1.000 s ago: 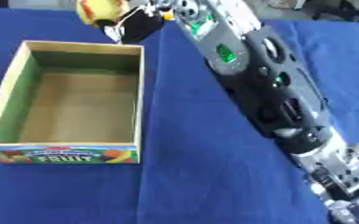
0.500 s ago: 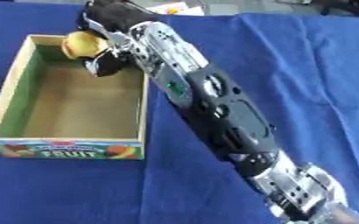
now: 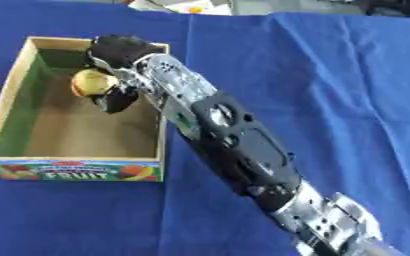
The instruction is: Pick up objects on the table and place them in the box.
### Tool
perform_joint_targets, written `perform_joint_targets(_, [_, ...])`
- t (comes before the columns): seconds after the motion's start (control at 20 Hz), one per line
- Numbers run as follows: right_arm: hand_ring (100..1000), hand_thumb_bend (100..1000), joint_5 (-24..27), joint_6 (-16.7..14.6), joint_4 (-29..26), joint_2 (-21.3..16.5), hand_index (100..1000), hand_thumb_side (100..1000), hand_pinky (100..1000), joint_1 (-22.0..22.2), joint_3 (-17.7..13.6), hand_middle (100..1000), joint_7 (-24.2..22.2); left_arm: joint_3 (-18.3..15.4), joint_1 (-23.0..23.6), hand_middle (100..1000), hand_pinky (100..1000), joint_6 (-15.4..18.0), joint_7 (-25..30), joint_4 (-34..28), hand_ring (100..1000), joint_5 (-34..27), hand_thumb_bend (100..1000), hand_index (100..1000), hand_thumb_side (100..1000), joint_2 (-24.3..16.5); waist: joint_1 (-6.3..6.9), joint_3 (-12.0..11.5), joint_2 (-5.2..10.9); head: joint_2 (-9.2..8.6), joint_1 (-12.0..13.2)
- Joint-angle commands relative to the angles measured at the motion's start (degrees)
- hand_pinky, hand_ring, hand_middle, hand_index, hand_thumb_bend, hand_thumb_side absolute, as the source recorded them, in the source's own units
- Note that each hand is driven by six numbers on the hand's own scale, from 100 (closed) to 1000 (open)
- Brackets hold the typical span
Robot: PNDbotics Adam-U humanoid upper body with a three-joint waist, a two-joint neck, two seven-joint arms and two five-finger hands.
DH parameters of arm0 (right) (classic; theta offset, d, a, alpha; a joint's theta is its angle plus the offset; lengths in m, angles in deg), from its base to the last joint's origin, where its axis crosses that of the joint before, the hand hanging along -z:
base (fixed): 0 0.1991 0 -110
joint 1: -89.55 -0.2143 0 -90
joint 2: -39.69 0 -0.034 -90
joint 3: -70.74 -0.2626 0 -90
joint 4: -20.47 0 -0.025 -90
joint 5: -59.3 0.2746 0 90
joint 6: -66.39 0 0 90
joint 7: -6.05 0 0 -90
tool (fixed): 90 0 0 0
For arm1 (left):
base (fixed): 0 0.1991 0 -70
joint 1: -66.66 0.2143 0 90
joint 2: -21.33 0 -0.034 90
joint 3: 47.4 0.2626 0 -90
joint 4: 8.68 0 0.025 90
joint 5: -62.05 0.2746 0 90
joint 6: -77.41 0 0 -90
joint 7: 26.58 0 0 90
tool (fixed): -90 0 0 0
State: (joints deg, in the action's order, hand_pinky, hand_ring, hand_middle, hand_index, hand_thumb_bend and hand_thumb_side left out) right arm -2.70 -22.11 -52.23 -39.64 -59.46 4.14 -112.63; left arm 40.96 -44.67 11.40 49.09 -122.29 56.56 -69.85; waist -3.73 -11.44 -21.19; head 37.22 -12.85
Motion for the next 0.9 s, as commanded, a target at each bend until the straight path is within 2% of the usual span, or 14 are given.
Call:
perform_joint_targets(0.05, [659,100,-1.48,-0.84,2.19,0.79,541,202,677,-1.66,-0.04,495,-0.62,0.11,-0.83,898,671,0.01,0.38,-0.98,896,-0.21,100,937,1000,-1.47,0.34,-0.29,0.92,-0.46,-0.55])
perform_joint_targets(0.2, [667,100,-1.06,-1.66,4.32,1.47,572,206,684,-1.92,-0.12,513,-1.65,0.13,-0.86,898,671,-0.07,0.48,-0.98,896,-0.25,100,937,1000,-1.48,0.22,-0.39,0.77,-0.40,-0.85])
perform_joint_targets(0.45, [667,100,-1.05,-2.44,5.27,1.66,572,206,684,-2.10,-0.30,513,-1.88,0.13,-0.86,898,671,-0.08,0.56,-0.98,896,-0.26,100,937,1000,-1.51,0.16,-0.40,0.74,-0.35,-0.91])
perform_joint_targets(0.5, [708,100,-1.02,-2.57,5.46,1.69,706,199,701,-2.09,-0.22,604,-1.97,0.14,-0.86,898,670,-0.10,0.56,-0.98,896,-0.27,100,936,1000,-1.50,0.11,-0.41,0.71,-0.37,-0.99])
perform_joint_targets(0.55, [734,100,-0.93,-2.87,6.01,1.73,761,198,715,-2.11,-0.07,650,-2.37,0.15,-0.86,898,670,-0.15,0.58,-0.98,896,-0.26,100,936,1000,-1.47,0.03,-0.43,0.67,-0.39,-1.14])
perform_joint_targets(0.65, [761,100,-0.76,-3.47,6.90,1.75,848,198,732,-2.28,-0.27,720,-3.63,0.15,-0.80,898,669,-0.26,0.59,-0.98,896,-0.24,100,936,1000,-1.41,-0.03,-0.47,0.68,-0.40,-1.33])
perform_joint_targets(0.8, [784,100,-1.05,-3.78,6.43,1.54,904,185,751,-2.76,-0.85,768,-5.61,0.15,-0.75,898,669,-0.35,0.61,-0.98,896,-0.24,100,936,1000,-1.35,-0.04,-0.48,0.76,-0.40,-1.46])
perform_joint_targets(0.9, [803,100,-1.46,-4.20,6.09,1.13,947,387,768,-3.11,-0.83,801,-6.95,0.13,-0.68,897,668,-0.40,0.61,-0.98,896,-0.23,100,935,1000,-1.32,-0.02,-0.51,0.86,-0.38,-1.56])
